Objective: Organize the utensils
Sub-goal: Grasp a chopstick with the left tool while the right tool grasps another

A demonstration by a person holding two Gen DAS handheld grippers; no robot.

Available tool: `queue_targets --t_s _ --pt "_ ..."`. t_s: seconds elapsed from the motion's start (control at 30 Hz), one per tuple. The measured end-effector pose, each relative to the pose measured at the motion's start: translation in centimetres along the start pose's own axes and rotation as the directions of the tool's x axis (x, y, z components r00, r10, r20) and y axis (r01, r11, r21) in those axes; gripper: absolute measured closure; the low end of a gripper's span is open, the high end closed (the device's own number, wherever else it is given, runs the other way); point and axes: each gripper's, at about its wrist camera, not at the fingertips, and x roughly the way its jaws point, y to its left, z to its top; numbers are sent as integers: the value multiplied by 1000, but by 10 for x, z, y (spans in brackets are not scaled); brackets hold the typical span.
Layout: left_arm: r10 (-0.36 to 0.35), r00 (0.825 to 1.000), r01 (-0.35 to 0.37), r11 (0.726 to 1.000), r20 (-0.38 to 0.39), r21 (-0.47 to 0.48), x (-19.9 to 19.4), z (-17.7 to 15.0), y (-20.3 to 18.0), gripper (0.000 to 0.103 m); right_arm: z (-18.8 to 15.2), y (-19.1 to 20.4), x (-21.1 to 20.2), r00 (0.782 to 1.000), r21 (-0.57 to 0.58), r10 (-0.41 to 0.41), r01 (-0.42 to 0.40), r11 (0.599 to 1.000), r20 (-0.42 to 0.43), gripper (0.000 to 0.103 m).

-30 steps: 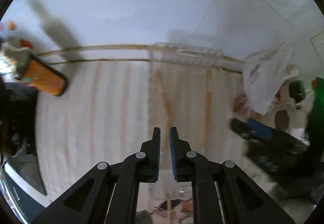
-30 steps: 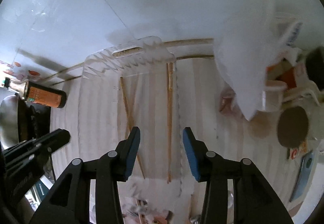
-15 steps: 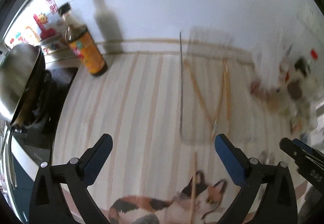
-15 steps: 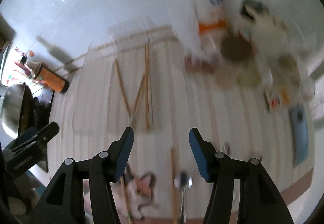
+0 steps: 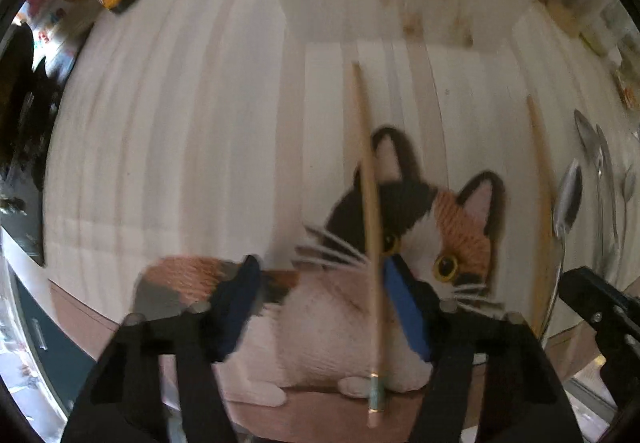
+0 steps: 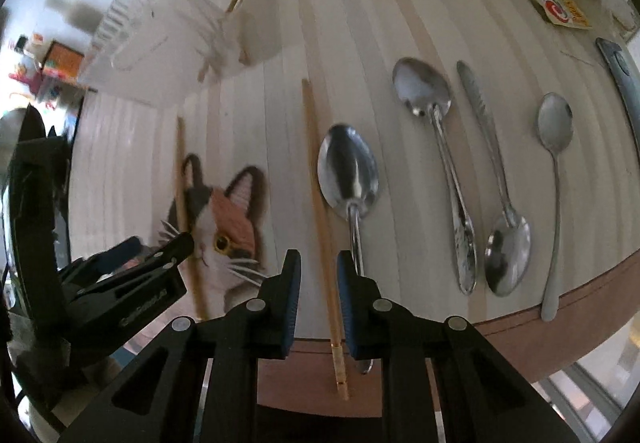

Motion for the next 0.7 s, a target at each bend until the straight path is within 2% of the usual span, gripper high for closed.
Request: queue_targets --t_s 0.03,0.1,0.13,0.2,0.27,0.33,0.5,0.7 --pt "-16 1000 16 1000 7 -5 -1 -1 2 63 -1 1 3 1000 -9 -7 7 1000 -2 83" --pt "-33 999 33 999 4 -16 -2 -4 6 93 -3 7 9 1000 -30 -22 22 999 -8 83" --pt "-23 1000 23 1000 1 -18 -2 -6 9 97 -4 10 13 999 -45 -30 29 999 -12 83" --pt "-17 1000 17 999 6 -28 -3 -12 15 97 -4 18 20 997 -76 -77 75 994 -21 85" --pt "-14 1000 14 999 3 -37 -4 -19 22 97 -7 25 23 992 -108 -128 127 986 1 96" --pt "-14 1000 13 999 -2 -52 -4 -25 28 97 -10 32 23 986 -127 -169 169 977 12 96" --pt "-35 999 34 997 -10 -69 -6 -35 41 97 -30 52 25 984 -188 -175 169 967 -14 96" --pt "-57 998 56 996 -18 -76 -7 -39 43 97 -55 55 22 983 -218 -179 167 962 -35 96"
